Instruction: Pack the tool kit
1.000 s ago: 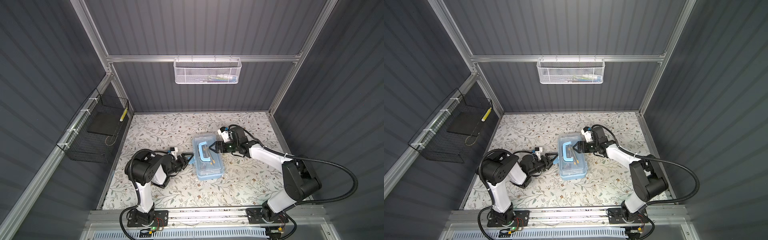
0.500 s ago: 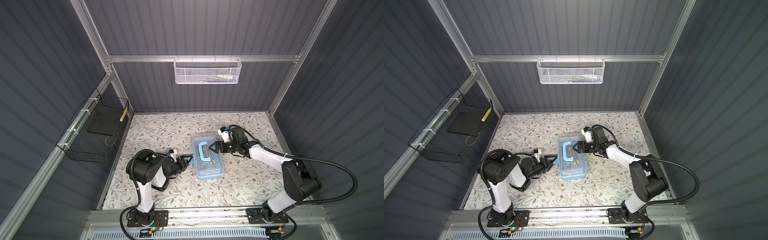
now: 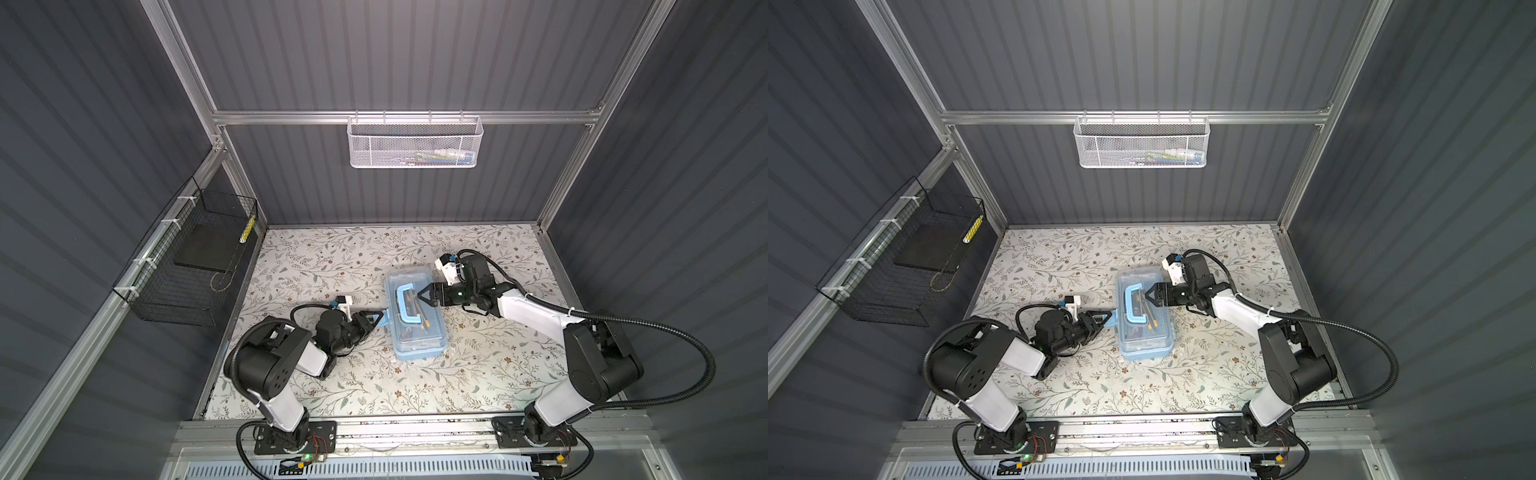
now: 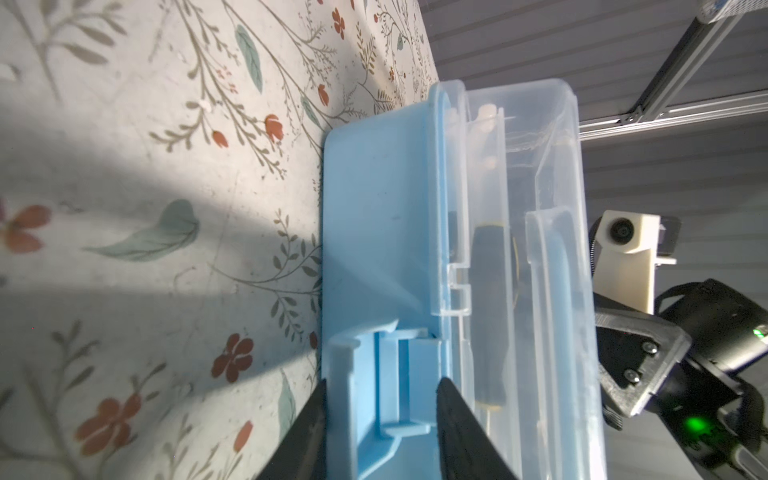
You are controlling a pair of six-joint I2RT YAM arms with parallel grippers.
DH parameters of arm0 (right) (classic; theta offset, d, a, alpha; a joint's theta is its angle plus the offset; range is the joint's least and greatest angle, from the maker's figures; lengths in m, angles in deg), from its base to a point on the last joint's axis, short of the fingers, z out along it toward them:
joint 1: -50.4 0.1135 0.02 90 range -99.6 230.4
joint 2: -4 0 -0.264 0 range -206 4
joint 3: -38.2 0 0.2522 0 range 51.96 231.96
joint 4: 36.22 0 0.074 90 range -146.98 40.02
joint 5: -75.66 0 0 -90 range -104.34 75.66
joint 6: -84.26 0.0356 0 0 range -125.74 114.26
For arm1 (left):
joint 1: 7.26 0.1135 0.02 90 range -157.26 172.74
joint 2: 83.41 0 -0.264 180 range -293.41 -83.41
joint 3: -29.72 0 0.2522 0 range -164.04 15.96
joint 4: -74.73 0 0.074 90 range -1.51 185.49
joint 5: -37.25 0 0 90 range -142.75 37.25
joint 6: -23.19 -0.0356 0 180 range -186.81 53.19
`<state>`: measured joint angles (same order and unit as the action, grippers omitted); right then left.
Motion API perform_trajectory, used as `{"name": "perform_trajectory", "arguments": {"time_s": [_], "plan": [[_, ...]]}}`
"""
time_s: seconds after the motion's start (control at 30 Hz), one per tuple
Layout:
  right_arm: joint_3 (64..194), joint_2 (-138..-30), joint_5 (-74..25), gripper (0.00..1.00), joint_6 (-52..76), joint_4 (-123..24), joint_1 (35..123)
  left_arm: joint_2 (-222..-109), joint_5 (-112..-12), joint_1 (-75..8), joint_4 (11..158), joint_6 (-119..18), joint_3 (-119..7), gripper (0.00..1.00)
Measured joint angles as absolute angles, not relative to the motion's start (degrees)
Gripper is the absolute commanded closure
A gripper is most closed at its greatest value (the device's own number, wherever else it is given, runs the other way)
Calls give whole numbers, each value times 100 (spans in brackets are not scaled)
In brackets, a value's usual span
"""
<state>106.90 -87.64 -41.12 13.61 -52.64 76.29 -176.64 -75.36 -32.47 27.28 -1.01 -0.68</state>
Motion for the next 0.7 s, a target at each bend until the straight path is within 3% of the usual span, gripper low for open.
{"name": "perform_trajectory", "arguments": {"time_s": [0.37, 0.7], "plan": [[10790, -8757, -3909, 19, 1208, -5393, 7707, -16742, -7285, -3304, 4958, -986, -484, 64], [10790, -8757, -3907, 19, 1202, -5388, 7707, -16289, -6843, -3498, 6085, -1404, -779, 78]]}}
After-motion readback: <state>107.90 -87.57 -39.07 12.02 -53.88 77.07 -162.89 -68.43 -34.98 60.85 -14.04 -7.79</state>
